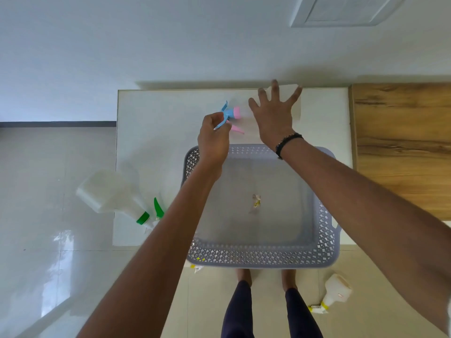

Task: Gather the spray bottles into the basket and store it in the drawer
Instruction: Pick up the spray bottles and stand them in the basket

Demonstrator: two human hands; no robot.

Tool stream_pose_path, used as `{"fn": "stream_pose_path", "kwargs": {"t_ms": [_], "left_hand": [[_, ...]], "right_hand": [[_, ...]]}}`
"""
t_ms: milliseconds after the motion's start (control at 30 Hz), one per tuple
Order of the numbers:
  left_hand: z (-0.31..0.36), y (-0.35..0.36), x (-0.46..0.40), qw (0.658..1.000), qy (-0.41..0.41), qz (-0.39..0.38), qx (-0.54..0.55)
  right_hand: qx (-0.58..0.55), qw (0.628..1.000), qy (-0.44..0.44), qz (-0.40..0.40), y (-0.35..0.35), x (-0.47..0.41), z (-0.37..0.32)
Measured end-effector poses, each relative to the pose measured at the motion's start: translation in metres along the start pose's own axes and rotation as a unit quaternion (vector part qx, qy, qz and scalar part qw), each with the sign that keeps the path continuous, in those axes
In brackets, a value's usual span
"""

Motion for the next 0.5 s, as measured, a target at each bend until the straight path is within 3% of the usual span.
{"fn": "stream_pose_path", "kwargs": {"t_ms": [133, 300, 400, 500], "left_hand": [[0.001, -0.004, 0.003, 1.000, 0.015, 0.004, -0.012], [0.008, -0.001, 0.016, 0.998, 0.045, 0.047, 0.023], [0.007, 0.010, 0.026, 0.996, 0.043, 0.045, 0.064], [0.014, 0.031, 0.040, 0.997, 0.059, -0.039, 0.023]], "right_hand": [[-0.006, 1.000, -0.002, 0.004, 0.000, -0.004, 0.012], [-0.148, 0.989, -0.003, 0.020, -0.001, -0.001, 0.042], [-0.278, 0.957, -0.016, 0.081, -0.009, 0.023, 0.064], [-0.389, 0.906, -0.045, 0.158, -0.015, 0.063, 0.080]]}}
Point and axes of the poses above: each hand's wrist, its own x-axis away from the middle knuckle, its own y-axis out of the palm, z = x × y, the point moved 5 cm from there along -x, towards the middle knuckle, and after that the axes turned 11 degrees about -z, right-handed, at the moved point
